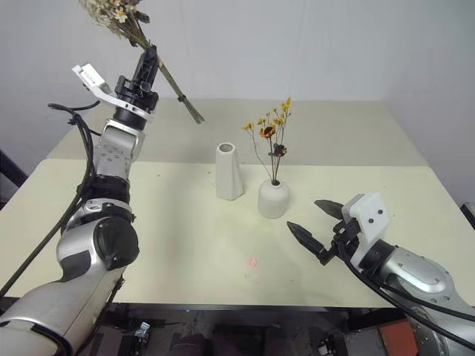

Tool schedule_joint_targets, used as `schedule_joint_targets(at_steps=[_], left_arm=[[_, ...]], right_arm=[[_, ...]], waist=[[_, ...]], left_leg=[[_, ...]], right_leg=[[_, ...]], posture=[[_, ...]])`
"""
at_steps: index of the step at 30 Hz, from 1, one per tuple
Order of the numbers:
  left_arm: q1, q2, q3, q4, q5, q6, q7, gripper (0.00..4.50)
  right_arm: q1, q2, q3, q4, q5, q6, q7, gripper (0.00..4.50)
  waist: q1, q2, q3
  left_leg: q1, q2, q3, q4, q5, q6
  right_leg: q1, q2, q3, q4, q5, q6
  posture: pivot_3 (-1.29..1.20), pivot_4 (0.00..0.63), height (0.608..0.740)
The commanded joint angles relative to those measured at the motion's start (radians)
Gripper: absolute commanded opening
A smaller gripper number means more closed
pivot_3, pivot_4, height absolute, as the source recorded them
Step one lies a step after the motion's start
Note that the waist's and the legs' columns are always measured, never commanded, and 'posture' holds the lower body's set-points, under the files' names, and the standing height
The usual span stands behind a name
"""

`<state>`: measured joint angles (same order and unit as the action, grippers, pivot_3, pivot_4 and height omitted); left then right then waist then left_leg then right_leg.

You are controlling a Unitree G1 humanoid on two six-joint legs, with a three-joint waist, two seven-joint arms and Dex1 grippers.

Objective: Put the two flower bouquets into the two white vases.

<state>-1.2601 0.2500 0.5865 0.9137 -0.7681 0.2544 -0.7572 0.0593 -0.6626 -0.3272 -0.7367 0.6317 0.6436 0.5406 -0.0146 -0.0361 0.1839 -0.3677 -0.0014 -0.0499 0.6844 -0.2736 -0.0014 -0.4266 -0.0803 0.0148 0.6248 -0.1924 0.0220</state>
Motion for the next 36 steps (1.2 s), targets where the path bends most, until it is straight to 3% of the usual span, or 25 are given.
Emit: schedule_joint_targets(at_steps=[1,36], left_arm=[[-0.034,-0.008,-0.016,-0.001,0.008,-0.032,-0.027,0.08],[-0.075,-0.094,-0.034,0.258,0.133,-0.263,-0.070,0.08]], right_arm=[[0.003,0.004,-0.027,-0.038,0.005,-0.028,-0.014,4.49],[0.056,0.000,-0.096,-0.078,0.005,-0.031,-0.076,4.49]], waist=[[0.000,0.000,0.000],[0.002,0.000,0.000]], left_leg=[[0.000,0.000,0.000,0.000,0.000,0.000],[0.000,0.000,0.000,0.000,0.000,0.000]], right_leg=[[0.000,0.000,0.000,0.000,0.000,0.000],[0.001,0.000,0.000,-0.001,0.000,0.000]], posture=[[0.00,0.150,0.740],[0.00,0.150,0.740]])
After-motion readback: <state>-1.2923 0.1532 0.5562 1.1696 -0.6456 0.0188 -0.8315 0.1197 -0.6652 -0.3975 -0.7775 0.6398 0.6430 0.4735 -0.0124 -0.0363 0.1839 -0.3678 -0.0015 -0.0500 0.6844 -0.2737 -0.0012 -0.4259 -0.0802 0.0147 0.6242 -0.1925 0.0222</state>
